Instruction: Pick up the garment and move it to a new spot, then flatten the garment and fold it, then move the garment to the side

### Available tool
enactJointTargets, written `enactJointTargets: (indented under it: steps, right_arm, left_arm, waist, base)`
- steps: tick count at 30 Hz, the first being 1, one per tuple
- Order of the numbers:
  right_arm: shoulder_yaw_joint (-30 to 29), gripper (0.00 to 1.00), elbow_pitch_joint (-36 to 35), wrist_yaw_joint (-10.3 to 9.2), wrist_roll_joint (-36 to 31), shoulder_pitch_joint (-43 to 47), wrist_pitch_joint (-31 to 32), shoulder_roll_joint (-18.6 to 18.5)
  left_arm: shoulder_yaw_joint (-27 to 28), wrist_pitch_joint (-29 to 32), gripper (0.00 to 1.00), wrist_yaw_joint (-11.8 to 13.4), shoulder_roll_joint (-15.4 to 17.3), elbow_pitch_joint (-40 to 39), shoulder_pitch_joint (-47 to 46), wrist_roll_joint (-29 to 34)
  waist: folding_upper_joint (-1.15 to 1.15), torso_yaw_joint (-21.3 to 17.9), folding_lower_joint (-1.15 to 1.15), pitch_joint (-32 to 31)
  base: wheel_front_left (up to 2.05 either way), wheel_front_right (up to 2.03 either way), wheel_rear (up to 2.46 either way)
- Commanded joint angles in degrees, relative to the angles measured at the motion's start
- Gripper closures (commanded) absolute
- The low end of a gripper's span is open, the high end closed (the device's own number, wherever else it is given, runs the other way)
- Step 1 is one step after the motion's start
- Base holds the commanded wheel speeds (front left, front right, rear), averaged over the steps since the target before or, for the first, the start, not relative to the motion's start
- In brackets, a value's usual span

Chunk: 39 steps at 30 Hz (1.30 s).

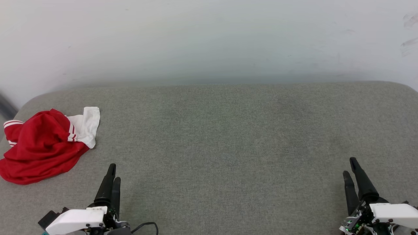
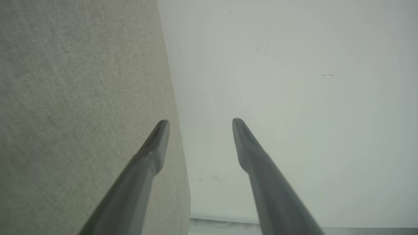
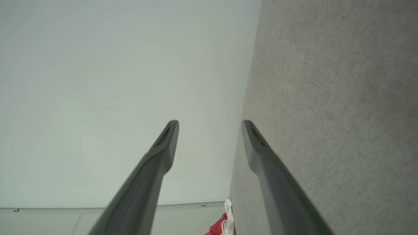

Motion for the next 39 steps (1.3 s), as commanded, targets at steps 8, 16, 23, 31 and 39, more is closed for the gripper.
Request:
enactJointTargets:
  steps: [8,16,23,31,39]
  right_arm:
    - [-0.33,0.0,-1.86,0.0,-6.5,-0.13,-2.46,0.0]
    - [-1.69,0.0,-3.23,0.0,-15.93,-0.13,-4.33,0.01]
    - [-2.21,0.0,-6.16,0.0,-27.33,-0.1,-5.86,0.01]
    - [-0.25,0.0,-11.34,0.0,-40.31,0.3,-7.27,0.02]
    - [0.99,0.0,-14.79,0.0,-51.55,0.96,-8.76,0.01]
  left_arm:
    - [1.03,-2.47,0.0,-0.08,0.12,-1.64,0.09,5.64]
    - [4.4,-4.34,0.0,-0.09,0.13,-2.91,0.27,12.31]
    - [4.83,-5.85,0.0,-0.07,0.16,-3.98,0.64,18.62]
    - [4.81,-7.25,0.0,2.52,0.16,-9.17,0.75,28.37]
    - [0.17,-8.74,0.0,5.47,0.17,-14.92,1.83,40.37]
  waist:
    - [0.0,-0.01,0.0,-0.01]
    - [0.0,-0.03,0.0,-0.01]
    - [0.0,-0.08,0.0,0.05]
    - [0.0,-0.19,0.0,0.29]
    - [0.0,-0.08,0.0,0.46]
  base:
    - [0.0,0.0,0.0]
    - [0.0,0.0,0.0]
    - [0.0,0.0,0.0]
    - [0.0,0.0,0.0]
    - [0.0,0.0,0.0]
